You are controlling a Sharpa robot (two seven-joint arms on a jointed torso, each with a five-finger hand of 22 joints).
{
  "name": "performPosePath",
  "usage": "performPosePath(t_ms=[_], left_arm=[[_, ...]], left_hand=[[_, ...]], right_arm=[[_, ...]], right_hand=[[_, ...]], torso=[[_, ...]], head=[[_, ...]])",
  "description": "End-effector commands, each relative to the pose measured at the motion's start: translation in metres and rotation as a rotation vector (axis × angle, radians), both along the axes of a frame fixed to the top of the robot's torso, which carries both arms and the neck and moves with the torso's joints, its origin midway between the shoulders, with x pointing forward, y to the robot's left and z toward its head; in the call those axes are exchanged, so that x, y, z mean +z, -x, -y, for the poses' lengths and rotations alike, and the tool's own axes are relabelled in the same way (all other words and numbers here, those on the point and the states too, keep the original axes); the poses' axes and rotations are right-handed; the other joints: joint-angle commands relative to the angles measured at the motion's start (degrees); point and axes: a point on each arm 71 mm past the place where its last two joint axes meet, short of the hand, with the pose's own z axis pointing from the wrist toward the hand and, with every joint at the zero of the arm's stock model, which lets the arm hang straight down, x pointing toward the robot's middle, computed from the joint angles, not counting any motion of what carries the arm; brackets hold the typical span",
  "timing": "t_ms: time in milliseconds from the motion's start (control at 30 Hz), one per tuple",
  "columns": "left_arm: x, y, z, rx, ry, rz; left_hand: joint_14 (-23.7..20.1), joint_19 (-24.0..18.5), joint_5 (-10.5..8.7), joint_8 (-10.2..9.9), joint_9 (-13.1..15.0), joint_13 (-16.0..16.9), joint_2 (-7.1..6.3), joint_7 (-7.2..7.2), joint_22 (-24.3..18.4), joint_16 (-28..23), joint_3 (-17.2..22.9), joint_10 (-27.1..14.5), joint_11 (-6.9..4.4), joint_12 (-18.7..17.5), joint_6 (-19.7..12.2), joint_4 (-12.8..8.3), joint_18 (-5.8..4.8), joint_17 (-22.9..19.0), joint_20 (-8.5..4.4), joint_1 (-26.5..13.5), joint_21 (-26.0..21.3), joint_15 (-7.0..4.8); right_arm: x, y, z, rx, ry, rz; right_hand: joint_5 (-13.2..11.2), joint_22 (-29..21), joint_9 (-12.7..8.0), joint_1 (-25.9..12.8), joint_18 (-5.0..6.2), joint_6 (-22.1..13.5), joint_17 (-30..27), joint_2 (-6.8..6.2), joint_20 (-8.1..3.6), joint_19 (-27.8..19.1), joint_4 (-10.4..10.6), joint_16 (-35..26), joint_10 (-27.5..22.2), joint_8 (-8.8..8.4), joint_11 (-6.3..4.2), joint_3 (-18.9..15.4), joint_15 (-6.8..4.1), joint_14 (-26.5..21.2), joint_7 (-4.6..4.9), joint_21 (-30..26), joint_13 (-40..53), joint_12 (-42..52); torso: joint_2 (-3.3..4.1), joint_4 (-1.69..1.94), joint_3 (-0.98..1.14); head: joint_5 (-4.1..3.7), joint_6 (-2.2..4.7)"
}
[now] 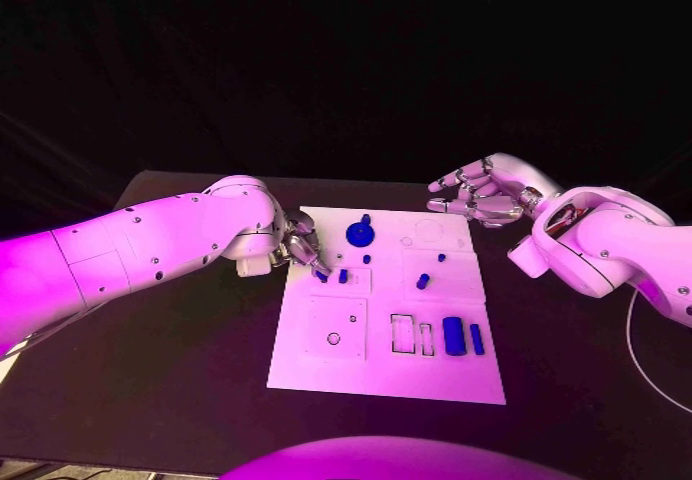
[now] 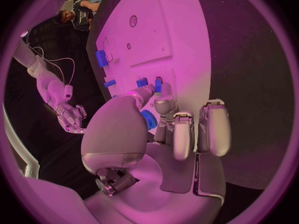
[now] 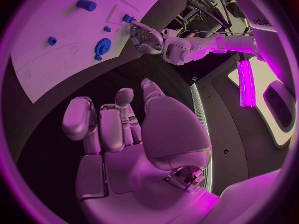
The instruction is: Assemble the parts on the task board
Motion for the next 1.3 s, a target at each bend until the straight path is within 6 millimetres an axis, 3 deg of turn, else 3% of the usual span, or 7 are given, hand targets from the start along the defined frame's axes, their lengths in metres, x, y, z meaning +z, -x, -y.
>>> performPosePath(t_ms=[33, 700, 800, 867, 900, 1300], left_arm=[[-0.005, 0.003, 0.0, -0.017, -0.039, -0.028], [-0.007, 0.006, 0.001, -0.022, -0.061, -0.032], [-0.006, 0.006, 0.003, -0.019, -0.061, -0.028], [-0.006, 0.006, 0.004, -0.016, -0.058, -0.026], [-0.006, 0.006, 0.005, -0.013, -0.057, -0.025], [-0.007, 0.007, 0.011, -0.015, -0.057, -0.047]], left_hand=[[6.0, 3.6, 0.32, 0.0, 0.0, 0.0, -0.05, -0.02, 7.7, 0.2, 8.7, 0.5, -0.02, 0.1, 0.5, -8.4, -0.58, 15.1, -0.19, 0.4, 0.2, -0.1], [6.0, 3.7, 0.74, 0.0, 0.0, 0.0, -0.17, -0.05, 7.9, 0.2, 8.8, 0.6, -0.03, 0.1, 0.6, -8.4, -0.61, 15.1, -0.18, 0.3, 0.4, -0.11], [6.0, 3.7, 1.56, 0.0, 0.0, 0.2, -0.19, -0.12, 7.9, 0.2, 9.0, 0.9, -0.08, 0.2, 0.8, -8.3, -0.61, 15.1, -0.19, -0.1, 0.4, -0.13], [6.0, 3.7, 4.83, 0.2, 0.1, 0.2, -0.5, -0.29, 8.0, 0.2, 8.9, 1.1, -0.2, 0.2, 1.1, -8.0, -0.63, 15.1, -0.25, -1.0, 0.4, -0.2], [6.0, 3.7, 5.43, 0.2, 0.1, 0.2, -0.57, -0.34, 8.0, 0.2, 8.8, 1.2, -0.23, 0.2, 1.2, -8.0, -0.63, 15.1, -0.27, -1.3, 0.4, -0.24], [6.0, 4.1, 6.15, 0.4, 0.2, 0.6, -0.53, -1.5, 9.1, 0.2, 5.0, 1.9, -0.98, 0.6, 2.8, -5.6, -0.92, 15.1, -0.62, -5.1, 1.6, -0.78]], right_arm=[[-0.001, 0.001, -0.001, 0.011, 0.003, -0.002], [-0.001, 0.001, -0.001, 0.015, 0.003, -0.002], [-0.001, 0.001, -0.001, 0.015, 0.003, -0.002], [-0.001, 0.001, -0.001, 0.015, 0.003, -0.002], [-0.001, 0.001, -0.001, 0.015, 0.003, -0.002], [0.0, 0.001, 0.0, 0.012, 0.002, -0.001]], right_hand=[[0.2, -0.1, 0.1, 0.7, 1.16, 0.4, 0.0, -0.01, -0.17, -0.1, -0.2, -0.3, -0.2, 0.22, 0.0, -0.3, 0.05, 1.7, -0.04, -0.3, 0.0, 0.1], [0.2, -0.1, 0.1, 0.7, 1.16, 0.4, 0.0, -0.01, -0.17, -0.1, -0.2, -0.3, -0.2, 0.22, 0.0, -0.3, 0.05, 1.7, -0.04, -0.3, 0.0, 0.1], [0.2, -0.1, 0.1, 0.7, 1.16, 0.4, 0.0, -0.01, -0.17, -0.1, -0.2, -0.3, -0.2, 0.22, 0.0, -0.3, 0.05, 1.7, -0.04, -0.3, 0.0, 0.1], [0.2, -0.1, 0.1, 0.7, 1.16, 0.4, 0.0, -0.01, -0.17, -0.1, -0.2, -0.3, -0.2, 0.22, 0.0, -0.3, 0.05, 1.7, -0.04, -0.3, 0.0, 0.1], [0.2, -0.1, 0.1, 0.7, 1.16, 0.4, 0.0, -0.01, -0.17, -0.1, -0.2, -0.3, -0.2, 0.22, 0.0, -0.3, 0.05, 1.7, -0.04, -0.3, 0.0, 0.1], [0.2, -0.1, 0.1, 0.9, 1.16, 0.4, -0.1, 0.11, -0.19, -0.1, -0.1, -0.3, -0.2, 0.22, -0.01, -0.4, 0.04, 1.7, -0.04, -0.4, -0.1, 0.1]], torso=[[0.02, 0.02, -0.02], [0.01, 0.0, 0.02], [0.01, -0.04, 0.04], [0.04, -0.08, 0.04], [0.04, -0.09, 0.05], [-0.01, -0.05, 0.08]], head=[[0.12, -0.1], [0.23, -0.27], [0.21, -0.3], [0.2, -0.3], [0.19, -0.29], [-0.03, -0.35]])
